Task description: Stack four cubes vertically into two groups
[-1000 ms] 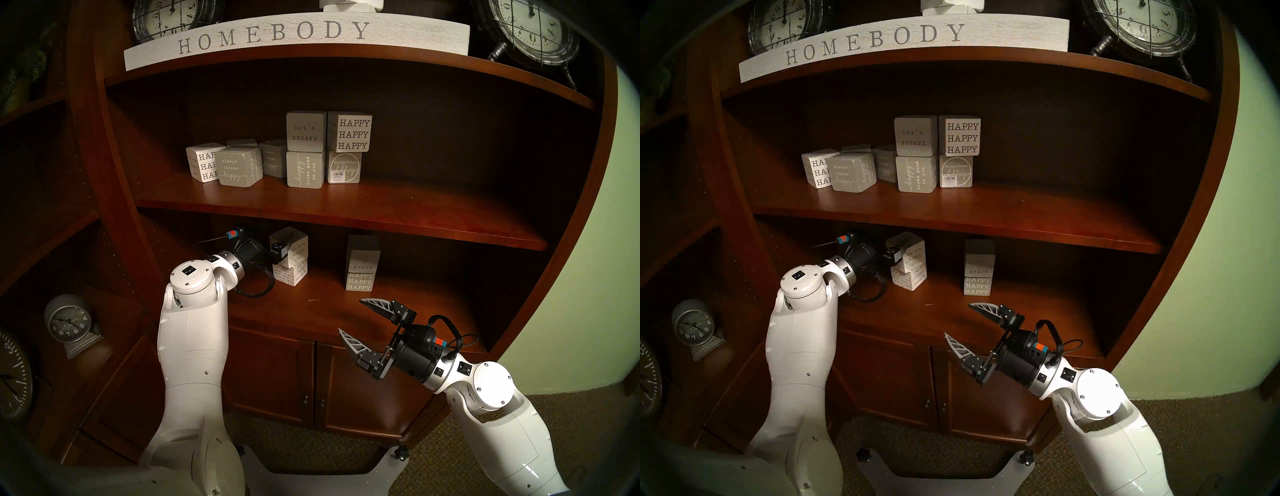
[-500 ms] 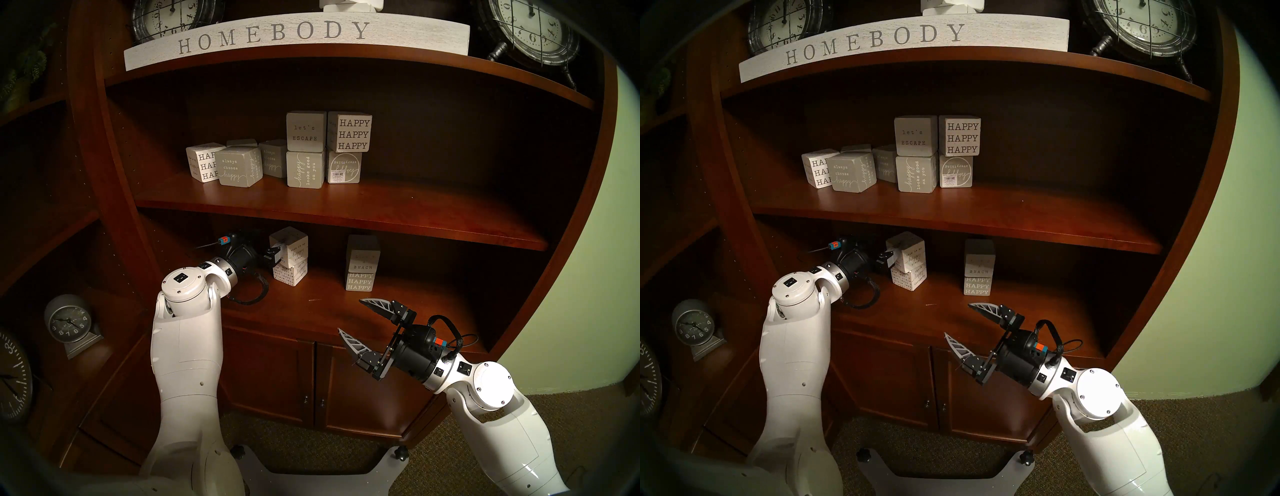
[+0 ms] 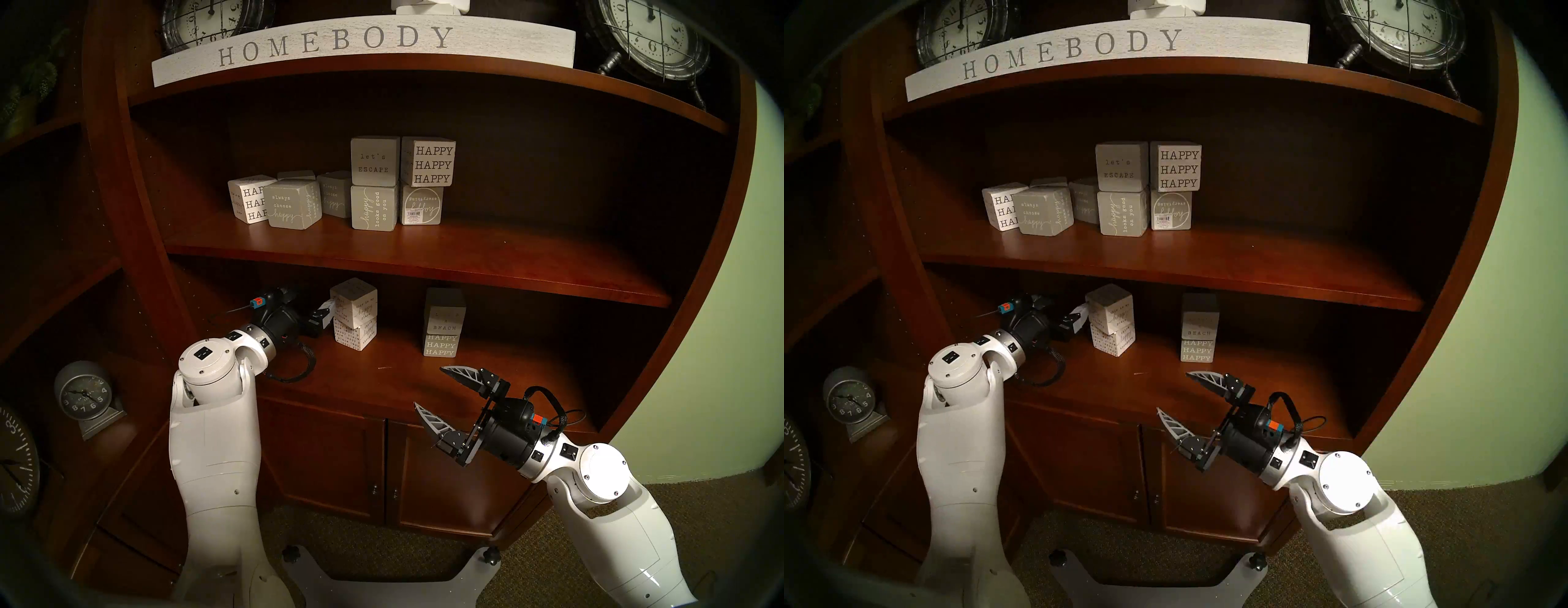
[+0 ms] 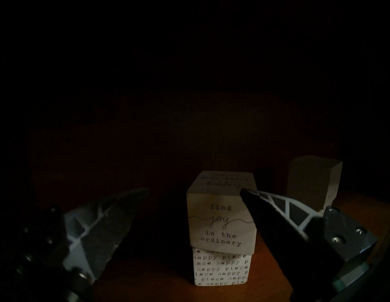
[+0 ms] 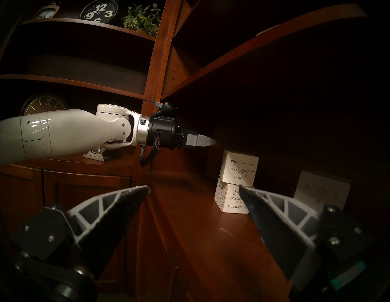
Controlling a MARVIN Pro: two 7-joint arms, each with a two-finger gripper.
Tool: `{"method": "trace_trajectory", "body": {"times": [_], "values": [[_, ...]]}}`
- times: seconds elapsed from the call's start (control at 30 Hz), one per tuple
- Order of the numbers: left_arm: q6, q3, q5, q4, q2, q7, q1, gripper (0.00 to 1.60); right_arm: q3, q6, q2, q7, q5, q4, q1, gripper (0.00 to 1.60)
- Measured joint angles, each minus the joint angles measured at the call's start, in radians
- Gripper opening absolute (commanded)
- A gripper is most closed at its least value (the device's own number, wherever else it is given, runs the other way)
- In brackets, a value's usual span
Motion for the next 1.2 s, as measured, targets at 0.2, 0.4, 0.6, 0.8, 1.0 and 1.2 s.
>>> {"method": "trace_trajectory", "body": {"times": [0.2, 0.4, 0.6, 0.8, 1.0, 1.2], "values": [[0.004, -0.047, 0.0, -0.071, 0.015, -0.061, 0.082, 1.6, 0.0, 0.0, 0.0, 0.0, 0.0, 0.0, 0.0, 1.6], [-0.002, -0.114, 0.0, -0.126, 0.024, -0.148, 0.157, 1.6, 0.0, 0.0, -0.001, 0.001, 0.0, 0.001, 0.0, 1.6], [-0.034, -0.182, -0.025, -0.205, 0.028, -0.243, 0.24, 1.6, 0.0, 0.0, -0.001, 0.001, 0.0, 0.001, 0.0, 1.6], [-0.071, -0.204, -0.106, -0.288, 0.025, -0.287, 0.329, 1.6, 0.0, 0.0, -0.001, 0.002, 0.0, 0.001, 0.0, 1.6], [-0.09, -0.199, -0.127, -0.306, 0.013, -0.268, 0.383, 1.6, 0.0, 0.0, -0.002, 0.002, -0.001, 0.0, 0.0, 1.6], [-0.105, -0.188, -0.126, -0.304, 0.005, -0.242, 0.399, 1.6, 0.001, 0.0, -0.002, 0.002, -0.001, 0.0, 0.0, 1.6]]}}
